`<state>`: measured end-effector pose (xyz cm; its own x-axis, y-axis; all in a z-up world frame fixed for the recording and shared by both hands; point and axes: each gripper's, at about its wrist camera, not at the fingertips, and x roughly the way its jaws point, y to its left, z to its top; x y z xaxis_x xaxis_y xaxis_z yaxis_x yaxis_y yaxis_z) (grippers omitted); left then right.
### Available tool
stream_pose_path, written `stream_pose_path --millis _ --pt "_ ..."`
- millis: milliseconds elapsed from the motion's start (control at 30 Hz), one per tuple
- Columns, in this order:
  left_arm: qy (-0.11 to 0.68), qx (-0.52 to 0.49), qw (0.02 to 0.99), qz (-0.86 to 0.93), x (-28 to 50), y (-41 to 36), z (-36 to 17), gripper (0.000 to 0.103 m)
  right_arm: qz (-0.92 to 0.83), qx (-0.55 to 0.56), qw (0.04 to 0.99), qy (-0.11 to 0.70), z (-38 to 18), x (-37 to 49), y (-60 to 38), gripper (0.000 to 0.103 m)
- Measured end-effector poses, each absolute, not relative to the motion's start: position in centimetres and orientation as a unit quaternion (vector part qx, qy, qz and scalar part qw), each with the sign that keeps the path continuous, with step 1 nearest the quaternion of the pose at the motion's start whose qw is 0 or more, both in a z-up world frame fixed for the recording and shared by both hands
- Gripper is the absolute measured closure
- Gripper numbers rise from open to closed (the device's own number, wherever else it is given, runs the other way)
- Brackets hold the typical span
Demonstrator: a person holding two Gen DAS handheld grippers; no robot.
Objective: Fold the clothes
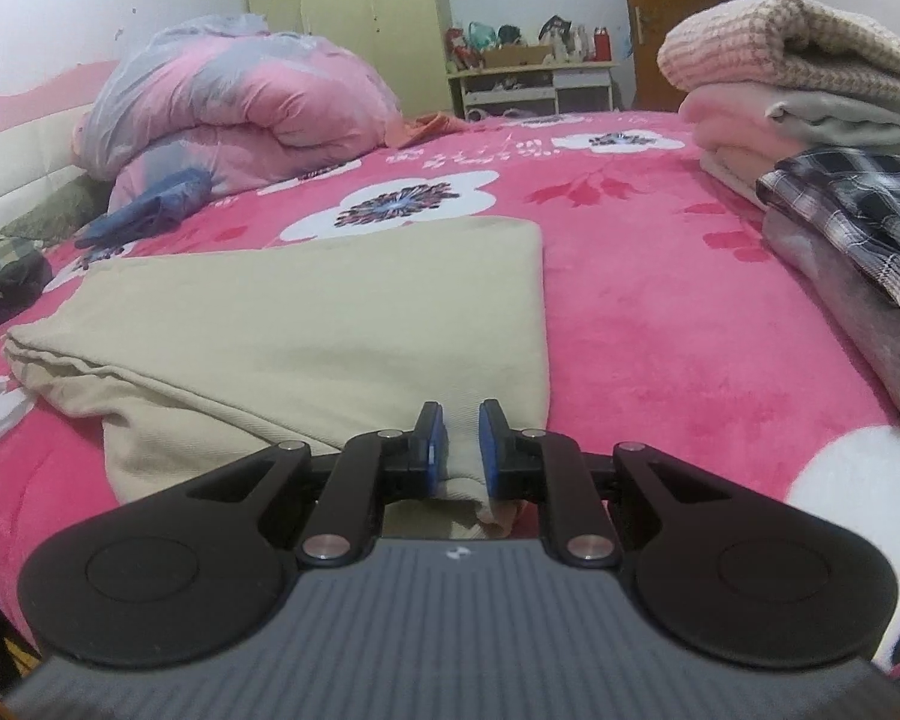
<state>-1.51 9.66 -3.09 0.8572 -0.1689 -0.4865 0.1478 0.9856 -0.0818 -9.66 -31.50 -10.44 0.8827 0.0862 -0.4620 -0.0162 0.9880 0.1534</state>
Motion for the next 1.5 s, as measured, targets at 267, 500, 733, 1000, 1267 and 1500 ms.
stream_pose_path --millis 267,500,733,1000,1267,1500 --pt "0.279 -0.022 0.950 -0.140 -2.6 6.7 -3.8 0.006 0.026 0.067 0.975 0.210 -11.1 -10.5 -31.3 0.090" --pt "0.290 0.016 0.943 -0.160 -3.0 4.3 -4.8 0.005 0.024 0.069 0.977 0.200 -11.3 -10.7 -31.2 0.090" --pt "0.302 0.021 0.938 -0.169 -3.2 3.8 -5.2 0.003 0.022 0.074 0.978 0.193 -11.5 -10.8 -31.2 0.090" --pt "0.309 0.019 0.936 -0.167 -3.1 3.9 -5.2 0.002 0.032 0.092 0.975 0.201 -11.0 -10.7 -31.3 0.080" --pt "0.324 -0.005 0.932 -0.161 -2.5 4.6 -5.5 0.001 0.078 0.042 0.969 0.230 -10.0 -10.3 -27.9 0.001" --pt "0.332 -0.043 0.929 -0.155 -2.2 5.6 -5.3 0.000 0.054 0.082 0.972 0.216 -8.7 -11.3 -28.0 0.001"
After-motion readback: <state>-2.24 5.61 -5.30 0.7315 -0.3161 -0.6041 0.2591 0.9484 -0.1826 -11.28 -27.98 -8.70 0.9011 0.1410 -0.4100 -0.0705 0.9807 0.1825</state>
